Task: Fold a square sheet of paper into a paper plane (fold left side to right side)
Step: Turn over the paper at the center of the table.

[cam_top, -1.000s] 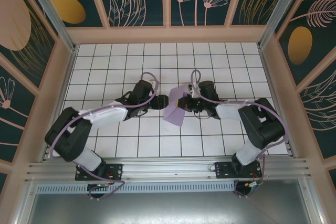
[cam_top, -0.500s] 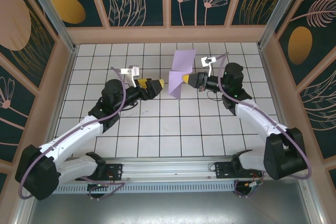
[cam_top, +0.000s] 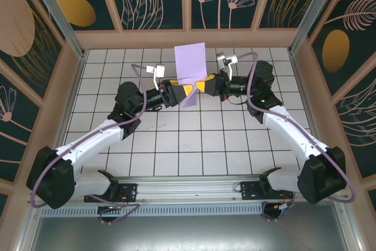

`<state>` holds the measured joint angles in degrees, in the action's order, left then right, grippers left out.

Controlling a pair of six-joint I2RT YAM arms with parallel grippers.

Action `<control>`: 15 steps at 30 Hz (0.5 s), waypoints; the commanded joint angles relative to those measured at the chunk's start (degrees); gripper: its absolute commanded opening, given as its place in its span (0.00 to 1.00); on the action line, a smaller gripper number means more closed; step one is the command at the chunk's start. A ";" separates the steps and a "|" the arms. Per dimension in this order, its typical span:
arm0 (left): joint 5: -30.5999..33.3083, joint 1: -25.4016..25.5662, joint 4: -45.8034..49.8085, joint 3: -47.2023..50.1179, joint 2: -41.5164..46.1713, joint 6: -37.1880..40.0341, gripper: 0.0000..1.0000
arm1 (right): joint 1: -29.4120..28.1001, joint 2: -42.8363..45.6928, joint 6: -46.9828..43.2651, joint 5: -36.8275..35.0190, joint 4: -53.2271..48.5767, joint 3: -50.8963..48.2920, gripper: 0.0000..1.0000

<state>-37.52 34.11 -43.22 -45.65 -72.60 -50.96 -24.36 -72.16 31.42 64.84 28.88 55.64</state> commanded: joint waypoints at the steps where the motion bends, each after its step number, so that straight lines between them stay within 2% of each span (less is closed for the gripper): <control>1: -2.21 -0.01 -4.45 -1.32 1.47 -0.76 0.63 | -0.13 0.36 -0.23 1.26 1.99 0.93 0.01; 6: -1.62 -0.01 -2.49 -1.28 2.24 0.17 0.33 | 0.17 0.79 0.13 -0.02 0.96 0.19 0.14; 10: 1.20 -0.06 3.66 -1.93 2.79 3.14 0.15 | 1.48 2.11 -1.77 -2.67 -3.91 -0.66 0.32; 12: 4.63 -0.01 11.20 -3.14 3.07 6.81 0.10 | 2.99 3.75 -4.99 -6.74 -10.35 -1.03 0.41; 13: 6.60 -0.03 14.70 -3.65 3.26 8.41 0.07 | 3.65 4.90 -7.41 -9.99 -14.84 -1.21 0.50; 15: 11.78 0.04 24.74 -5.53 2.96 12.61 0.02 | 5.08 7.53 -12.27 -19.70 -25.35 -1.13 0.61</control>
<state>-33.32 34.13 -32.69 -47.97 -70.52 -45.82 -21.26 -69.38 27.16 57.04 17.39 54.89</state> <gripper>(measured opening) 0.059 0.561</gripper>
